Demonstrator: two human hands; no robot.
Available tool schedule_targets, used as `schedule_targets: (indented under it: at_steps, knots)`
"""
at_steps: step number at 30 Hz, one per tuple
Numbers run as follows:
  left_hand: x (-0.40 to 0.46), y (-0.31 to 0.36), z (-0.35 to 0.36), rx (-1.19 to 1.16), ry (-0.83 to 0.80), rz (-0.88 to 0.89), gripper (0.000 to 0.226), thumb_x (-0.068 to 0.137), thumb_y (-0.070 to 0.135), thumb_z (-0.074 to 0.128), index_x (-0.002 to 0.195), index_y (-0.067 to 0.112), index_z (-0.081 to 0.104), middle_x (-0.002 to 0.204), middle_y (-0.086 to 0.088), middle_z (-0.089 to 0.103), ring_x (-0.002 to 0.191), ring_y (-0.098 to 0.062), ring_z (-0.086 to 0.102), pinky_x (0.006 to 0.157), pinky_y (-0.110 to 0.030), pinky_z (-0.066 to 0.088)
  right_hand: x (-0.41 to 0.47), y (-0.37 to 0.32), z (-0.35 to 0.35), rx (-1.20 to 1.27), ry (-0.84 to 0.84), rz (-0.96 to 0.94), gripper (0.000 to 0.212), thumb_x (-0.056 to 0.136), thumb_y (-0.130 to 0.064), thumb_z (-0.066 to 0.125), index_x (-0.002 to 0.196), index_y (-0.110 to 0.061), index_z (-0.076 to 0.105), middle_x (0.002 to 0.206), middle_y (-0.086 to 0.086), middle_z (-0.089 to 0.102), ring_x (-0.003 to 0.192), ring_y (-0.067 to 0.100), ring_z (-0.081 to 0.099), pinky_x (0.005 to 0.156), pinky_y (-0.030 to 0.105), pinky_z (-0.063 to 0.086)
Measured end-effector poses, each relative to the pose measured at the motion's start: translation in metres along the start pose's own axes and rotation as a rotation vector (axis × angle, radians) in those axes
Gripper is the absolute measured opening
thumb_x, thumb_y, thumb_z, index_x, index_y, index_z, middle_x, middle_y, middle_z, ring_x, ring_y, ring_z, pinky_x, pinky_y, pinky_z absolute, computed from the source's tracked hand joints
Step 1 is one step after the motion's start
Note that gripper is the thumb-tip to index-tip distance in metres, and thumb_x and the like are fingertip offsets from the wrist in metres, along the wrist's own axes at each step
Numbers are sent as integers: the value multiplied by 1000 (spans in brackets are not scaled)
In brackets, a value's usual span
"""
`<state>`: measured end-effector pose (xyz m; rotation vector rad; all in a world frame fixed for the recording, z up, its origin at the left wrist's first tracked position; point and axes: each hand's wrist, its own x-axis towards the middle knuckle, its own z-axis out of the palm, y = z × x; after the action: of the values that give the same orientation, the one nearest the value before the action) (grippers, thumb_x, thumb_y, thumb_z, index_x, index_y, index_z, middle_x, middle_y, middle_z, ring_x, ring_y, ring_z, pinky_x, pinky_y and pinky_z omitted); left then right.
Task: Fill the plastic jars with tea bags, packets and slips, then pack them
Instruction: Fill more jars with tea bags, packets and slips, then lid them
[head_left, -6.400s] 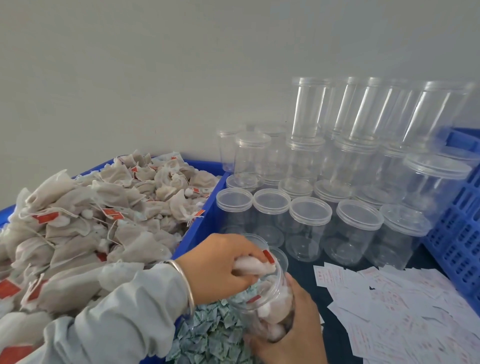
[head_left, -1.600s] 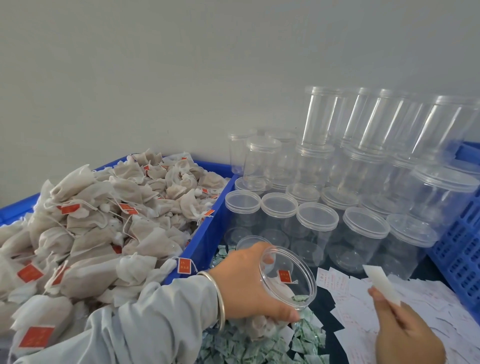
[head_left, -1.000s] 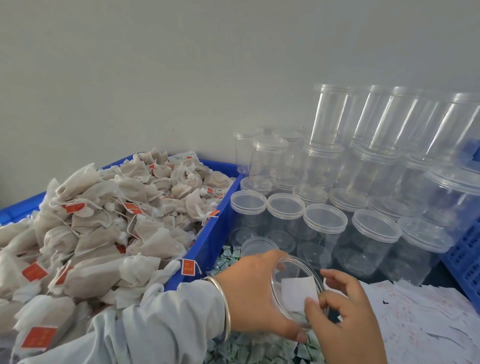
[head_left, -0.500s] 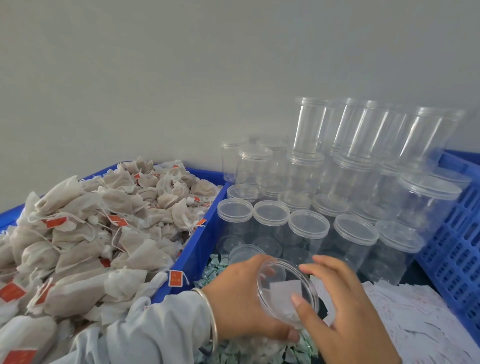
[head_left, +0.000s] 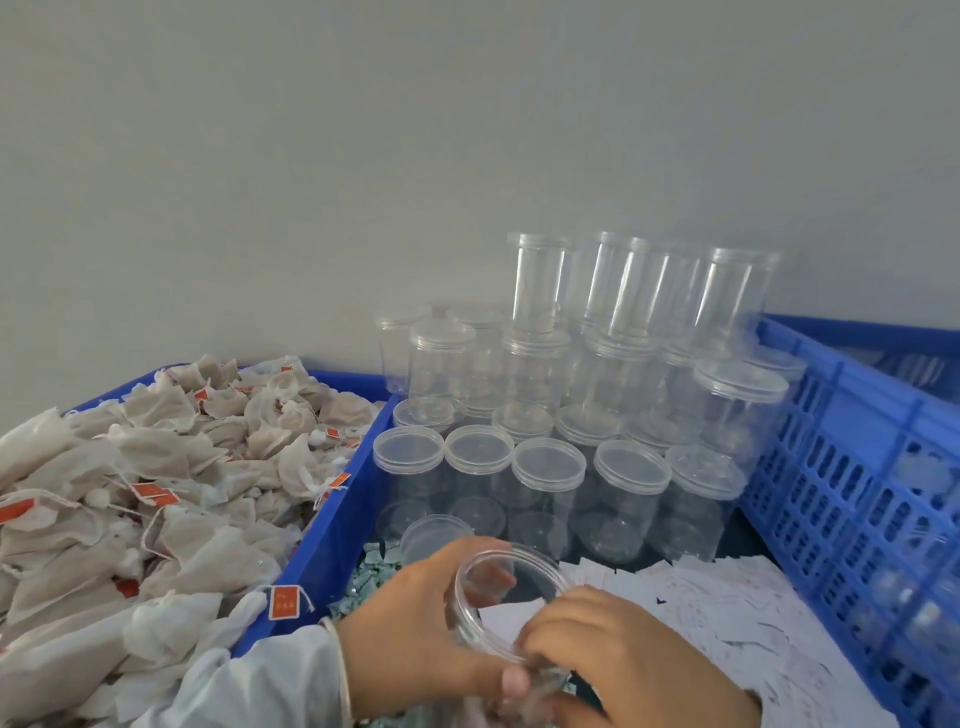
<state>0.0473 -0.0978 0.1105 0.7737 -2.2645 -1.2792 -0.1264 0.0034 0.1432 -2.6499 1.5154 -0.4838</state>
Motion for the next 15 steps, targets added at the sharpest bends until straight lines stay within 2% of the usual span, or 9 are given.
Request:
schedule_targets:
  at_steps: [3,4,6,7,8,10,11,13,15]
  knots:
    - [-3,-2,-2,-270,-106,-6,105,45,72,78,134,30,41,130,7,59,123,-10,53,101,-32,43,-7,-9,-19,-84,106,43,5,79,-40,66,80,-35,69,82,-20,64,88,-2,48,65,-2,27]
    - [-4,3,-3,-378,-133,-25,112,43,73,78,135,23,39,133,2,57,125,-14,51,104,-36,41,-9,-14,-29,-138,131,80,6,76,-44,66,75,-38,68,78,-22,63,87,-6,44,63,-6,24]
    - [-6,15,-2,-455,-110,-64,121,30,75,80,130,16,46,127,0,62,117,-13,58,101,-32,44,-13,-19,-47,-39,171,108,2,83,-37,67,84,-35,69,89,-19,63,88,-12,43,76,-5,28]
    - [-5,20,-1,-473,-77,-122,121,20,78,77,122,16,53,116,2,67,105,-8,64,95,-26,46,-19,-17,-53,16,206,82,3,85,-32,68,88,-33,68,97,-17,62,92,-12,46,82,2,33]
    - [-4,20,0,-527,-40,-182,116,22,82,68,116,14,59,106,0,70,97,-10,67,95,-27,47,-26,-17,-61,75,221,101,6,85,-31,68,90,-33,66,100,-17,61,96,-10,50,84,9,38]
    - [0,15,-1,-794,5,-273,84,57,64,53,117,5,60,110,-18,68,106,-35,61,106,-52,34,-40,-14,-88,152,324,168,13,82,-36,68,93,-37,61,100,-23,63,95,-6,59,84,13,45]
    - [1,13,-3,-867,43,-343,75,70,58,44,116,1,59,113,-25,64,109,-44,55,104,-58,30,-47,-12,-101,183,404,187,15,80,-39,67,92,-39,60,97,-25,65,91,-6,62,82,10,47]
    - [4,8,-7,-914,100,-388,68,87,55,30,109,-4,58,105,-31,63,101,-47,54,91,-60,34,-58,-7,-135,152,543,181,18,72,-46,68,87,-39,62,95,-24,69,88,-5,66,79,9,48]
    - [14,7,-9,-936,173,-450,70,94,53,23,98,-7,59,87,-32,66,85,-48,58,73,-55,42,-69,2,-168,84,665,188,23,63,-52,70,83,-41,66,93,-16,72,88,6,69,82,26,55]
